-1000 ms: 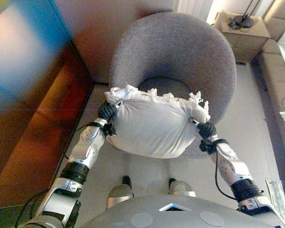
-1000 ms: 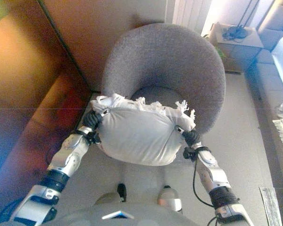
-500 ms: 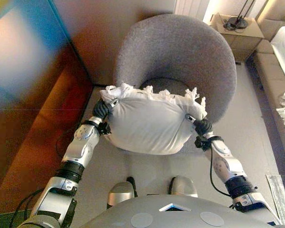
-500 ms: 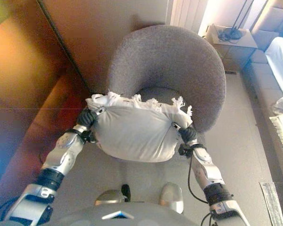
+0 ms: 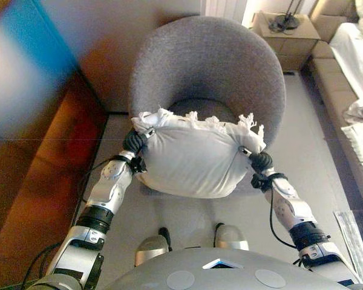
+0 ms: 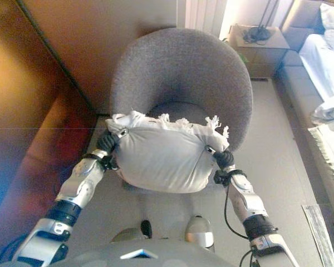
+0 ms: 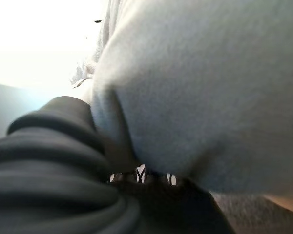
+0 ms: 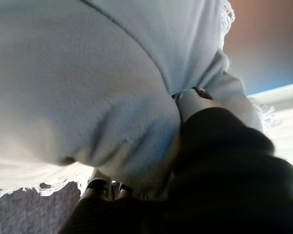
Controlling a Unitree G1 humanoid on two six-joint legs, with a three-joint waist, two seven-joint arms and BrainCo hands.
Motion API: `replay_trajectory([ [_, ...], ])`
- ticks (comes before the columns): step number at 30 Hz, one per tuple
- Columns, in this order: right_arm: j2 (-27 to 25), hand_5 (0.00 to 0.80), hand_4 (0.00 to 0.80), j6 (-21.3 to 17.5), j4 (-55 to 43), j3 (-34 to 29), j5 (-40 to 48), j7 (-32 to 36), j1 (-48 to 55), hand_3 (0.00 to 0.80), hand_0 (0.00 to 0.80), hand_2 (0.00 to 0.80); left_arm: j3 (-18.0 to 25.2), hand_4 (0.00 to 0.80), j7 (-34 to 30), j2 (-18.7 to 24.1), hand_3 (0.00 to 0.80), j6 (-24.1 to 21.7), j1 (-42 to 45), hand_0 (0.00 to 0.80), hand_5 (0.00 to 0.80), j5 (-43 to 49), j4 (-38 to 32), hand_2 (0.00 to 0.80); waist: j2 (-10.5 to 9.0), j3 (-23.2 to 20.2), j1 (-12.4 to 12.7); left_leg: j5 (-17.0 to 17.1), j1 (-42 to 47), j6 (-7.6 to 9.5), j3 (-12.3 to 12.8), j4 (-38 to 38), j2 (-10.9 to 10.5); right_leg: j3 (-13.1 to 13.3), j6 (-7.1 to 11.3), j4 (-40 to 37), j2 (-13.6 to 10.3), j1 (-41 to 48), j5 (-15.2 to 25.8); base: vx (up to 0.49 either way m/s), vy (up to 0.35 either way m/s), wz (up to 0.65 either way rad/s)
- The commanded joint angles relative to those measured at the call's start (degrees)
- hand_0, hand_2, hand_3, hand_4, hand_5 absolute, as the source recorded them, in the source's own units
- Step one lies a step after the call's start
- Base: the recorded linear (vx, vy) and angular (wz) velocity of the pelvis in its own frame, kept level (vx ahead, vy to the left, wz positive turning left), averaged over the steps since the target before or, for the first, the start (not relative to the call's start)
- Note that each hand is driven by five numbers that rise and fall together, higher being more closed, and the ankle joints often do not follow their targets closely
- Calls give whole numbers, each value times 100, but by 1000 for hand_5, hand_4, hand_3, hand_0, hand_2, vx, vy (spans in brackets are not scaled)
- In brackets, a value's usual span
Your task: Pick up the cushion and take it to the sofa
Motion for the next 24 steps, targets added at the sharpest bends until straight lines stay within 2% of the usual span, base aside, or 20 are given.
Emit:
replay_trajectory([
  [1, 136, 800, 800, -254, -609, -234, 254, 166, -745, 800, 800, 800, 216, 800, 9, 103, 800, -290, -219, 800, 800, -170, -543, 800, -206, -334, 76, -985, 175, -156, 241, 1203, 547, 505, 462, -247, -305, -717, 929, 240, -190, 17],
  [2, 118, 800, 800, -164, -579, -234, 211, 195, -832, 800, 800, 800, 233, 800, 81, 92, 800, -294, -193, 800, 800, -191, -580, 800, -203, -338, 71, -826, 170, -241, 252, 1415, 710, 495, 382, -229, -195, -659, 845, 143, -122, 13],
  [3, 118, 800, 800, -164, -579, -233, 211, 196, -833, 800, 800, 800, 233, 800, 81, 92, 800, -293, -193, 800, 800, -191, -581, 800, -199, -337, 69, -829, 166, -244, 249, 1421, 716, 491, 379, -230, -190, -657, 846, 186, -197, 7],
  [4, 27, 800, 800, -112, -531, -215, 104, 325, -921, 800, 800, 800, 276, 800, 160, 56, 800, -301, -124, 800, 800, -293, -665, 800, -197, -303, 108, -375, -103, -387, 159, 2173, 913, 453, 162, -242, -35, -514, 729, 135, -160, 7],
  [6, -39, 800, 800, -128, -501, -183, 31, 296, -952, 800, 800, 800, 261, 800, 254, -9, 800, -257, -80, 800, 800, -336, -738, 800, -193, -232, 183, -54, -563, -430, 183, 2613, 1046, 299, 10, -216, 21, -342, 583, 149, -93, 14],
  [8, -77, 800, 800, -198, -479, -180, -24, 268, -990, 800, 800, 800, 187, 800, 271, -58, 800, -338, -136, 800, 800, -372, -619, 800, -126, -142, 229, 105, -738, -529, 176, 2211, 1112, 74, 52, -187, -28, -282, 477, 65, 127, 25],
  [9, -113, 800, 800, -264, -459, -160, -52, 248, -1074, 800, 800, 800, 133, 800, 269, -81, 800, -383, -223, 800, 800, -385, -541, 800, -44, -72, 299, 318, -832, -604, 62, 1708, 1114, -61, 82, -144, -45, -277, 398, 15, 206, 26],
  [10, -138, 800, 800, -314, -417, -127, -17, 166, -1227, 800, 800, 800, 62, 800, 247, -96, 800, -442, -331, 800, 800, -362, -456, 800, 4, 5, 365, 387, -928, -609, -29, 1340, 1078, -126, 99, -126, -61, -263, 335, 12, 194, 20],
  [11, -159, 800, 800, -331, -373, -113, 77, 76, -1375, 800, 800, 800, 4, 800, 215, -87, 800, -445, -461, 800, 800, -326, -365, 800, 42, 103, 431, 533, -1091, -645, -140, 1209, 1116, -193, 90, -44, -80, -239, 231, 2, 121, 21],
  [13, -172, 800, 800, -294, -353, -125, 333, -94, -1565, 800, 800, 800, -98, 800, 213, -103, 800, -522, -681, 800, 800, -204, -111, 800, 6, 168, 442, 214, -1124, -539, -189, 1247, 1041, -211, 144, 98, -202, -313, 173, 36, 84, 20],
  [16, -79, 800, 800, -406, -237, -240, 584, -115, -1576, 800, 800, 800, -224, 800, 328, -32, 800, -486, -953, 800, 800, -266, -7, 800, -39, 347, 467, -111, -1304, -564, -237, 1565, 1002, -189, 342, 547, -497, -667, 232, 67, 37, 22],
  [19, -12, 800, 800, -729, -53, -198, 671, -301, -1959, 800, 800, 800, -399, 800, 546, 64, 800, -495, -1403, 800, 800, -275, -51, 800, -100, 607, 552, -250, -1909, -580, -364, 1975, 970, -80, 473, 730, -644, -1067, 245, -164, -24, 17],
  [24, -41, 800, 800, -836, 10, -238, 769, -573, -2554, 800, 800, 800, -540, 800, 723, 183, 800, -420, -1930, 800, 800, -320, -172, 800, -207, 894, 639, -266, -2577, -627, -555, 2216, 957, -103, 544, 606, -761, -1334, 403, -135, -68, 17],
])
